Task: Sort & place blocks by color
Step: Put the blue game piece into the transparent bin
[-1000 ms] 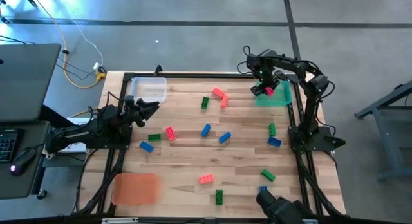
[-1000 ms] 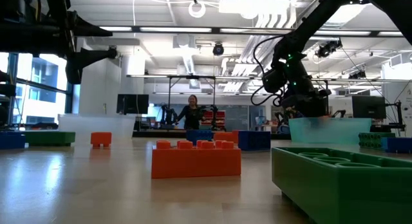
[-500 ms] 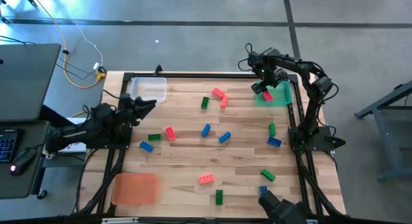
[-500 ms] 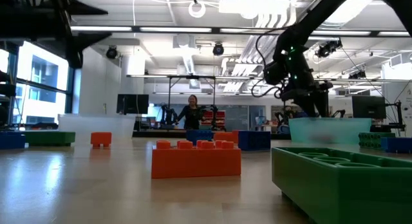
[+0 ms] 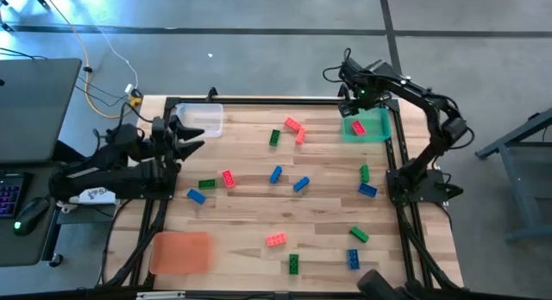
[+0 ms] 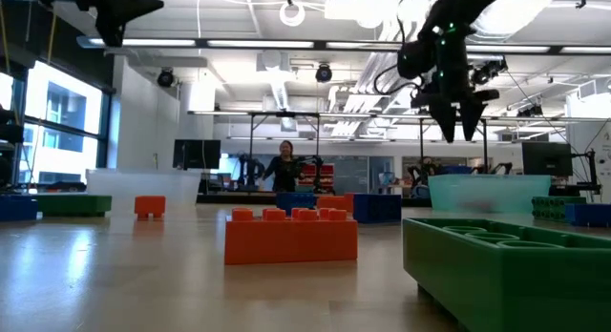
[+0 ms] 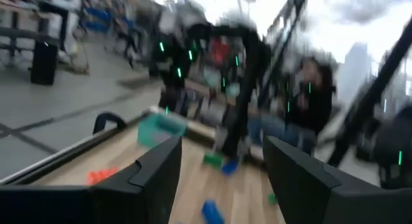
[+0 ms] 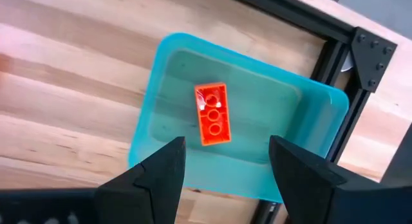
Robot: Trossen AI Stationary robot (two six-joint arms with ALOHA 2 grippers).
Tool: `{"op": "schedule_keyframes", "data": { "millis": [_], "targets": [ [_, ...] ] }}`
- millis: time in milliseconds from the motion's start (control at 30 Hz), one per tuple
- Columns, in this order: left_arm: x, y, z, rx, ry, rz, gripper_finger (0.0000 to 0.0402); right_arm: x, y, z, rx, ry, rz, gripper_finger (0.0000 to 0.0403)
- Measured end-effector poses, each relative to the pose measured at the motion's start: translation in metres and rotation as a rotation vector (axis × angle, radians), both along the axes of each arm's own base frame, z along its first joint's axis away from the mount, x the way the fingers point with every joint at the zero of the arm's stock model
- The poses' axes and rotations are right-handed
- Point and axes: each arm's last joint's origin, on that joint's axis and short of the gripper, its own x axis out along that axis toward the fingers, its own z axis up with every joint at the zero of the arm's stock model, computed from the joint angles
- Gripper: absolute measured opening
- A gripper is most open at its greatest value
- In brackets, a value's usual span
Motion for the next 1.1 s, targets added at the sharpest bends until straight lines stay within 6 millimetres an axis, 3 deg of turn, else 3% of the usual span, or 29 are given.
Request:
{"op": "schedule_keyframes", "data": {
  "millis": [200, 600, 867, 1100],
  "targets": [
    [0.004, -0.001, 0.024, 0.060, 0.243, -0.084, 0.0209, -0.002, 0.007, 0.012, -0.049, -0.040, -0.030, 0.0211],
    [0.012, -0.001, 0.065, 0.138, 0.503, -0.254, 0.0209, 0.002, 0.011, 0.012, -0.051, -0.044, -0.027, 0.0211],
    [0.017, 0.001, 0.073, 0.129, 0.718, -0.311, 0.0209, 0.014, 0.022, 0.012, -0.075, -0.030, -0.001, 0.0211],
    [0.028, 0.006, 0.066, 0.048, 0.835, -0.333, 0.0222, 0.022, 0.030, 0.013, -0.100, -0.008, 0.035, 0.0211]
  ]
}}
